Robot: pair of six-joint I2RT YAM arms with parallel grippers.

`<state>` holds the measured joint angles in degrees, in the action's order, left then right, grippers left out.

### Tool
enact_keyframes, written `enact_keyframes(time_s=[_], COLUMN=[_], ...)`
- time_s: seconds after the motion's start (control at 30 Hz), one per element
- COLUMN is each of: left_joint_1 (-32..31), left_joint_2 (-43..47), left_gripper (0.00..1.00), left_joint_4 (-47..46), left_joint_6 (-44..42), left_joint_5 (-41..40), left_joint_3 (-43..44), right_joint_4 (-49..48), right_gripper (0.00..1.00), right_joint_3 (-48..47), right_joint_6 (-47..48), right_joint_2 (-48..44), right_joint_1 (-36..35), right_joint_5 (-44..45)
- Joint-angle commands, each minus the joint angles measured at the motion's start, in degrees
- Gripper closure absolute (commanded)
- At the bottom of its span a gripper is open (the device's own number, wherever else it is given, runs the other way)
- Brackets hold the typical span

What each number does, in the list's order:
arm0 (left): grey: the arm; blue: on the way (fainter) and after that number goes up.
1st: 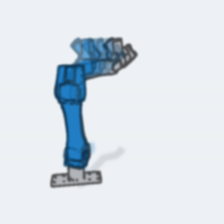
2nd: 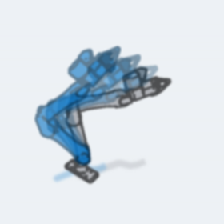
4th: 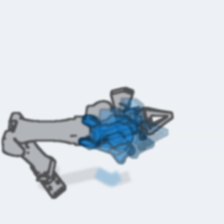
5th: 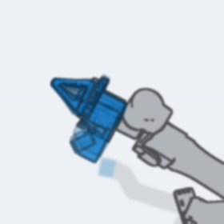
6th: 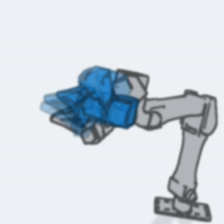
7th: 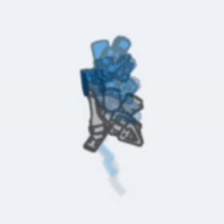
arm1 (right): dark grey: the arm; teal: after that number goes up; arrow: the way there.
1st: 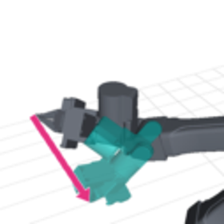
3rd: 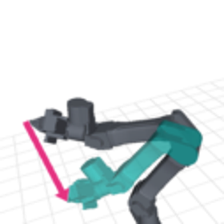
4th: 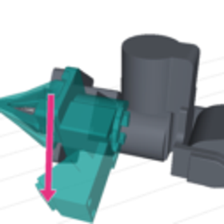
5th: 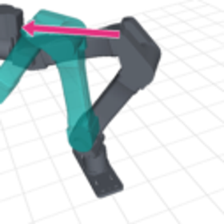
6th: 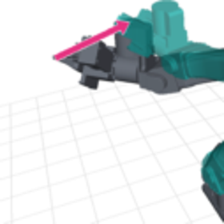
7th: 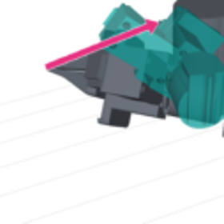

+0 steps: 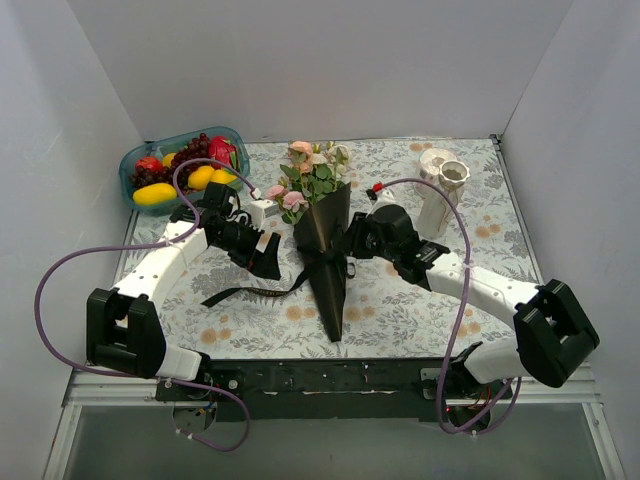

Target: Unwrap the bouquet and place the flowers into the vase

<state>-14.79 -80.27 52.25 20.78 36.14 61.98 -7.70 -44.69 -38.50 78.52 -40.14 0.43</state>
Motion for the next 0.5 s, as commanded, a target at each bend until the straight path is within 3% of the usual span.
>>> enact_keyframes(time_s=[0.0, 0.3, 0.33, 0.47], left_joint_1=[-0.4, -0.4, -0.4, -0.4], left_joint_2=[1.9, 1.8, 1.8, 2.3], left_gripper=[0.04, 0.04, 0.04, 0.04], left_joint_4=[-0.7, -0.8, -0.7, -1.2], left_joint_6=[0.0, 0.1, 0.1, 0.0], left_joint_5=[-0.3, -0.5, -0.5, -0.5], left_joint_3=[0.0, -0.2, -0.2, -0.5], right_joint_4=[1.1, 6.5, 6.6, 4.2], right_gripper=[0.68, 0.68, 0.79, 0.91], right_joint_3=[-5.7, -9.1, -8.4, -3.9], right_joint_6=[7.7, 11.5, 11.3, 9.8], right_joint_2=[-3.1, -3.4, -4.0, -6.6], right_joint_1=[-4.0, -6.2, -6.2, -6.2], right_joint_5=[7.2, 11.3, 11.9, 12.7])
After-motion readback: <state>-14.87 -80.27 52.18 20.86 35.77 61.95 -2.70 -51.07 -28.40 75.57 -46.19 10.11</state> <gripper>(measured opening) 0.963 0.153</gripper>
